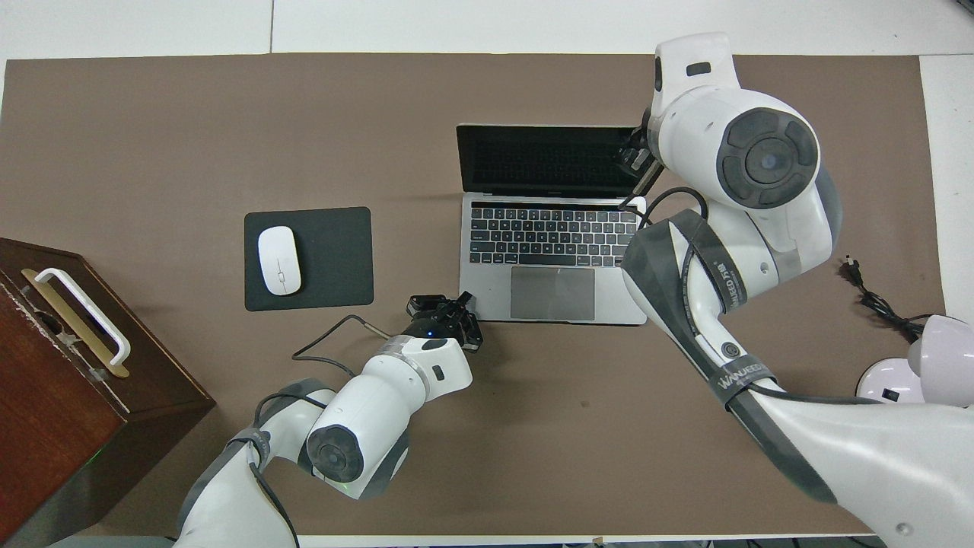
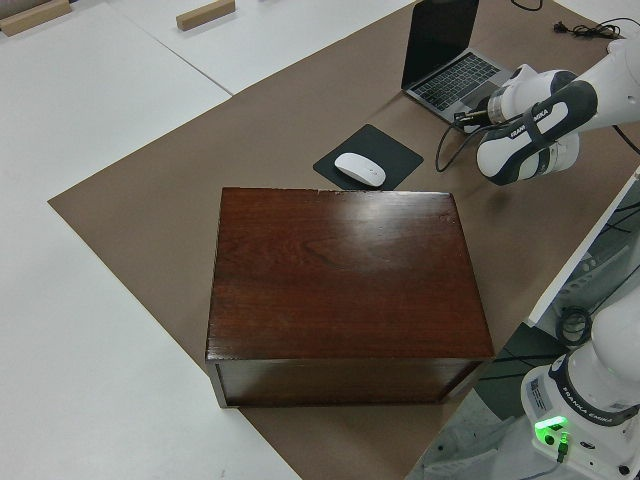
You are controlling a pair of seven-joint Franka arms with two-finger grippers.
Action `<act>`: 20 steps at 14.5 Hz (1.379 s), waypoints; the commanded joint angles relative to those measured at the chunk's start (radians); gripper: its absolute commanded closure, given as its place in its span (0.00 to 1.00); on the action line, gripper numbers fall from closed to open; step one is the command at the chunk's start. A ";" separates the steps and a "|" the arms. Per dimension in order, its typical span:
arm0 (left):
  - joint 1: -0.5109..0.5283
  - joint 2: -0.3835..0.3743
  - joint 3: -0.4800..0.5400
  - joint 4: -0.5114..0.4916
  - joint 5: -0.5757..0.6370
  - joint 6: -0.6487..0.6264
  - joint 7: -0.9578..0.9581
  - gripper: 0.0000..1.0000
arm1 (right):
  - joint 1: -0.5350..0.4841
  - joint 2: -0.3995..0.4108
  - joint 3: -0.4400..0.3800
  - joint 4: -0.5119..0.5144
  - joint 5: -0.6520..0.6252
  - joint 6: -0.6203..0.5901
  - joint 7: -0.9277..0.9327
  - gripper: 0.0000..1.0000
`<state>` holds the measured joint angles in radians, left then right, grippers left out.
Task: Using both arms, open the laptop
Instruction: 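Push the laptop lid upright with the right gripper, away from the robot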
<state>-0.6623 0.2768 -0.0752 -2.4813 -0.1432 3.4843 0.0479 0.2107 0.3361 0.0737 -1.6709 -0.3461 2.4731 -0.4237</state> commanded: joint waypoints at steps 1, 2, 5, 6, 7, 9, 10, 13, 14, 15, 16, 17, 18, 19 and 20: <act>-0.013 0.039 0.000 0.015 -0.019 0.018 0.021 1.00 | -0.008 0.024 0.011 0.033 -0.011 -0.005 -0.017 0.00; -0.013 0.039 0.000 0.015 -0.019 0.019 0.021 1.00 | -0.004 0.024 0.011 0.033 -0.011 -0.014 -0.017 0.00; -0.013 0.039 0.000 0.015 -0.019 0.018 0.021 1.00 | 0.004 0.015 0.012 0.033 -0.002 -0.074 -0.012 0.00; -0.013 0.039 0.000 0.013 -0.019 0.018 0.021 1.00 | 0.004 0.009 0.012 0.033 0.013 -0.097 -0.010 0.00; -0.013 0.039 0.000 0.013 -0.019 0.019 0.021 1.00 | 0.006 -0.002 0.012 0.033 0.031 -0.118 -0.010 0.00; -0.013 0.039 0.000 0.013 -0.019 0.019 0.021 1.00 | 0.004 -0.026 0.014 0.033 0.061 -0.166 -0.010 0.00; -0.013 0.041 0.000 0.013 -0.019 0.019 0.021 1.00 | 0.006 -0.041 0.015 0.033 0.080 -0.195 -0.012 0.00; -0.011 0.039 0.000 0.013 -0.019 0.018 0.021 1.00 | 0.004 -0.080 0.015 0.033 0.151 -0.275 -0.009 0.00; -0.011 0.041 0.000 0.013 -0.019 0.018 0.020 1.00 | 0.004 -0.092 0.015 0.033 0.179 -0.302 -0.007 0.00; -0.011 0.039 0.000 0.013 -0.021 0.019 0.020 1.00 | 0.004 -0.107 0.015 0.033 0.202 -0.336 -0.007 0.00; -0.010 0.036 0.000 0.015 -0.024 0.019 0.018 1.00 | 0.003 -0.127 0.014 0.033 0.213 -0.374 -0.007 0.00; -0.003 0.029 0.000 0.015 -0.024 0.019 0.015 1.00 | 0.001 -0.149 0.014 0.033 0.225 -0.420 -0.007 0.00; -0.002 0.018 0.000 0.015 -0.025 0.019 0.007 1.00 | -0.004 -0.170 0.014 0.033 0.248 -0.466 -0.006 0.00; -0.002 0.006 0.000 0.015 -0.029 0.019 0.003 1.00 | -0.010 -0.190 0.012 0.033 0.272 -0.511 -0.004 0.00; 0.000 -0.004 0.000 0.013 -0.035 0.018 0.001 1.00 | -0.013 -0.207 0.002 0.033 0.286 -0.551 -0.004 0.00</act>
<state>-0.6621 0.2766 -0.0750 -2.4783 -0.1476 3.4871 0.0446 0.2149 0.1741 0.0800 -1.6299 -0.1061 1.9925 -0.4229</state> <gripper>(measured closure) 0.991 0.000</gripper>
